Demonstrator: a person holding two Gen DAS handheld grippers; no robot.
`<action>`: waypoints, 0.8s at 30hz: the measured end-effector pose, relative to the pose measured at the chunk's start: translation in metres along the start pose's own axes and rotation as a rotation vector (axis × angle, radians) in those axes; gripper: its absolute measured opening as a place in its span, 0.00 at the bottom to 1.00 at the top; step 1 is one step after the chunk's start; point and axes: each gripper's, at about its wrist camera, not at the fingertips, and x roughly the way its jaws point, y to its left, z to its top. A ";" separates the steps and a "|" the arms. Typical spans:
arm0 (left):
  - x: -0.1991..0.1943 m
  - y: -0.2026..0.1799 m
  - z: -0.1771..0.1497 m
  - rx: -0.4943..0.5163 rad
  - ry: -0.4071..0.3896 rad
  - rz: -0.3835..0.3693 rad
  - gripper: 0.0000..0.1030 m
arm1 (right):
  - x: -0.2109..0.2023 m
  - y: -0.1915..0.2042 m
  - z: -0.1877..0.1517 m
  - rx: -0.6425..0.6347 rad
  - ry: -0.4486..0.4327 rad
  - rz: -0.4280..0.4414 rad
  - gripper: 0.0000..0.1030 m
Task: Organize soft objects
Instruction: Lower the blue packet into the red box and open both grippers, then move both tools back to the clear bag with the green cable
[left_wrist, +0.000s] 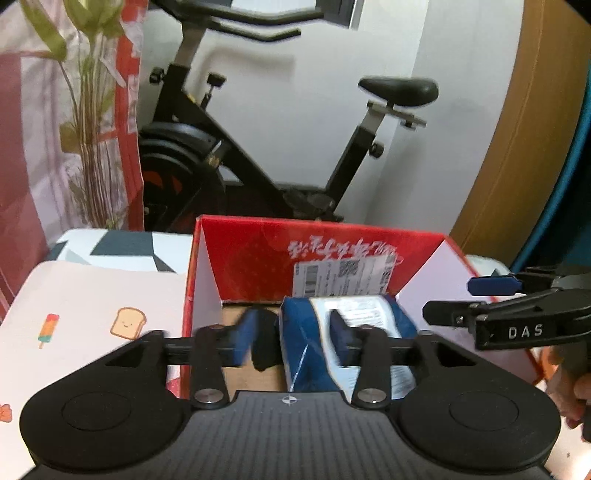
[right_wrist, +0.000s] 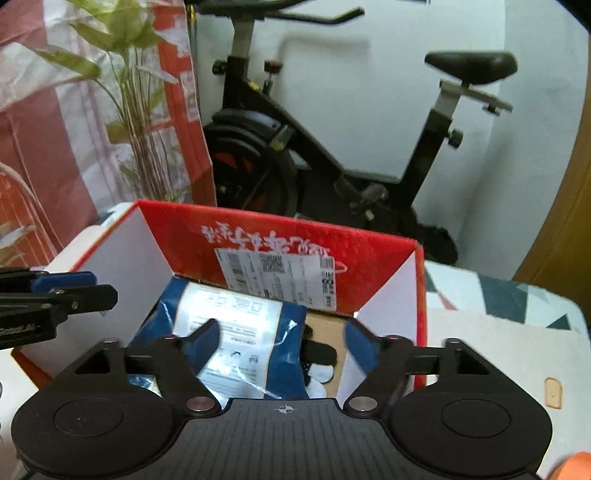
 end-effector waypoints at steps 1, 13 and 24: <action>-0.007 -0.001 0.000 -0.005 -0.016 -0.003 0.67 | -0.005 0.003 -0.001 0.000 -0.019 -0.015 0.90; -0.073 -0.020 -0.018 0.005 -0.100 0.050 1.00 | -0.058 0.012 -0.026 0.045 -0.088 -0.023 1.00; -0.113 -0.015 -0.053 -0.037 -0.091 0.103 1.00 | -0.098 0.016 -0.061 0.074 -0.112 -0.039 1.00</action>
